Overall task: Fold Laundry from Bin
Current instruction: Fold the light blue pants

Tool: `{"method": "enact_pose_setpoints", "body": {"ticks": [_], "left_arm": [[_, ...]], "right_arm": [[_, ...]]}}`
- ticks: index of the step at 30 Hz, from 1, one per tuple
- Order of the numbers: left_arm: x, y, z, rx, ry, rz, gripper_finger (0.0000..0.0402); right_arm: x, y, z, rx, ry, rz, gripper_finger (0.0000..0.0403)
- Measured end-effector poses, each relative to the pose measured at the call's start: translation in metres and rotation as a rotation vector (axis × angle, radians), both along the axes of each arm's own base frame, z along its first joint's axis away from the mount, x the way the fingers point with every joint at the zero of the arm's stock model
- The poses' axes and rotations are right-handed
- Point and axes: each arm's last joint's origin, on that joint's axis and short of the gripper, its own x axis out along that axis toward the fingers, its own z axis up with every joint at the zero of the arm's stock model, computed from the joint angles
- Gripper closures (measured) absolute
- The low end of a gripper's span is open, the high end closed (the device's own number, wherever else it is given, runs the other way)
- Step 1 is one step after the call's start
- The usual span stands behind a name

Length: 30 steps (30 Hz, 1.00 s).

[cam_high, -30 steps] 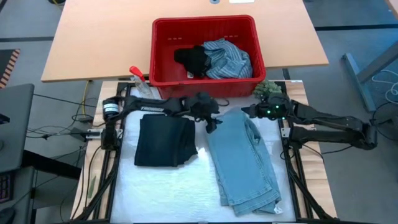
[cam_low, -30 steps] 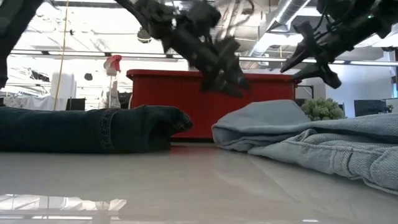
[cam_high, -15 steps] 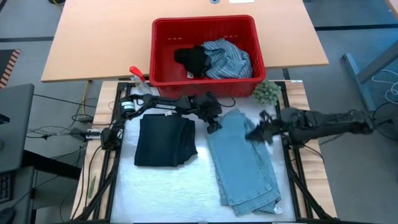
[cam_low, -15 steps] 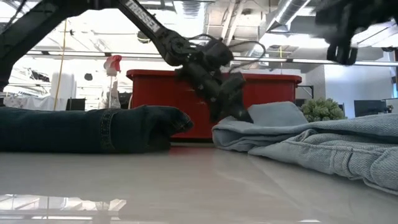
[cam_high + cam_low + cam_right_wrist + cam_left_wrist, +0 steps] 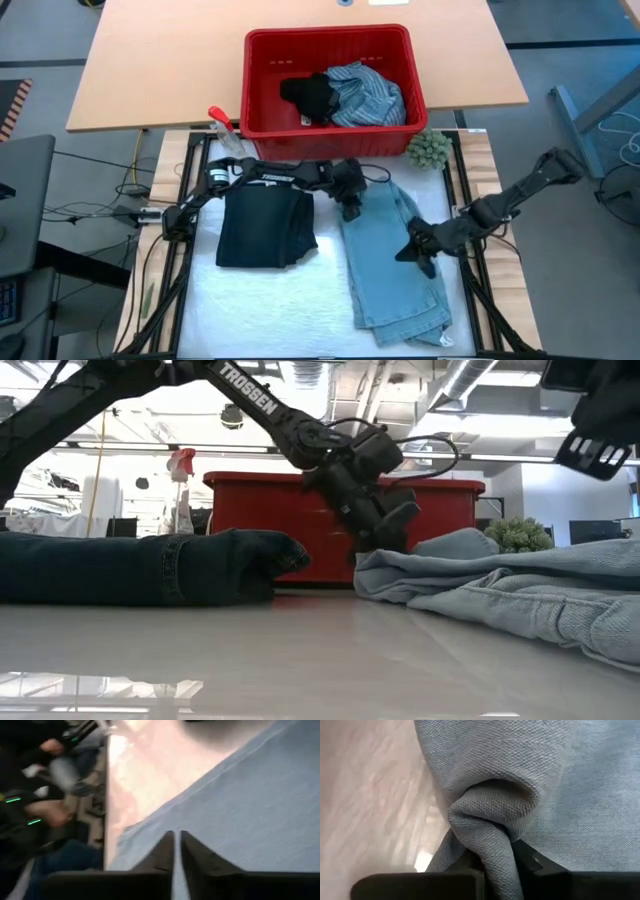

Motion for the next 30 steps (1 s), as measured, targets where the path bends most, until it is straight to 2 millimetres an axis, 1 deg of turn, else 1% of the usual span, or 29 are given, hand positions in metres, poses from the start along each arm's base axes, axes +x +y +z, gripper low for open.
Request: {"method": "enact_pose_setpoints", "body": {"ticks": [1,2,5,8,11,14,18,20,22,24,26,30], "left_arm": [[0.002,0.001,0.005,0.009,0.007,-0.004,0.0381],[0.004,0.002,0.012,0.022,0.012,-0.01,0.0381],[0.012,0.0,0.041,0.089,0.008,-0.04,0.0381],[0.017,-0.004,0.07,0.174,0.016,-0.071,0.0381],[0.021,-0.01,0.098,0.236,0.002,-0.109,0.0381],[0.02,-0.017,0.125,0.266,-0.009,-0.143,0.0381],[0.017,-0.028,0.156,0.326,-0.005,-0.164,0.0381],[0.015,-0.034,0.166,0.339,-0.019,-0.171,0.0381],[0.013,-0.04,0.173,0.348,-0.036,-0.172,0.0381],[0.011,-0.044,0.173,0.349,-0.025,-0.174,0.0381],[0.011,-0.046,0.172,0.356,-0.009,-0.171,0.0381],[0.01,-0.046,0.172,0.353,0.002,-0.171,0.0381]], "right_arm": [[0.003,0.002,-0.003,-0.025,0.0,-0.018,0.0381],[0.006,0.004,-0.006,-0.052,0.003,-0.034,0.0386],[0.016,0.01,-0.016,-0.094,0.026,-0.061,0.0381],[0.024,0.015,-0.027,-0.129,0.062,-0.07,0.0386],[0.029,0.015,-0.043,-0.207,0.098,-0.162,0.0387],[0.027,0.009,-0.068,-0.218,0.116,-0.275,0.0387],[0.017,0.003,-0.102,-0.111,0.05,-0.333,0.0387],[0.012,-0.001,-0.115,-0.096,0.015,-0.374,0.0387],[0.008,-0.005,-0.123,-0.123,-0.003,-0.416,0.0387],[0.008,-0.005,-0.124,-0.152,-0.011,-0.422,0.0387],[0.012,-0.003,-0.119,-0.164,-0.037,-0.388,0.0387],[0.023,0.009,-0.092,-0.162,-0.152,-0.308,0.0387]]}}
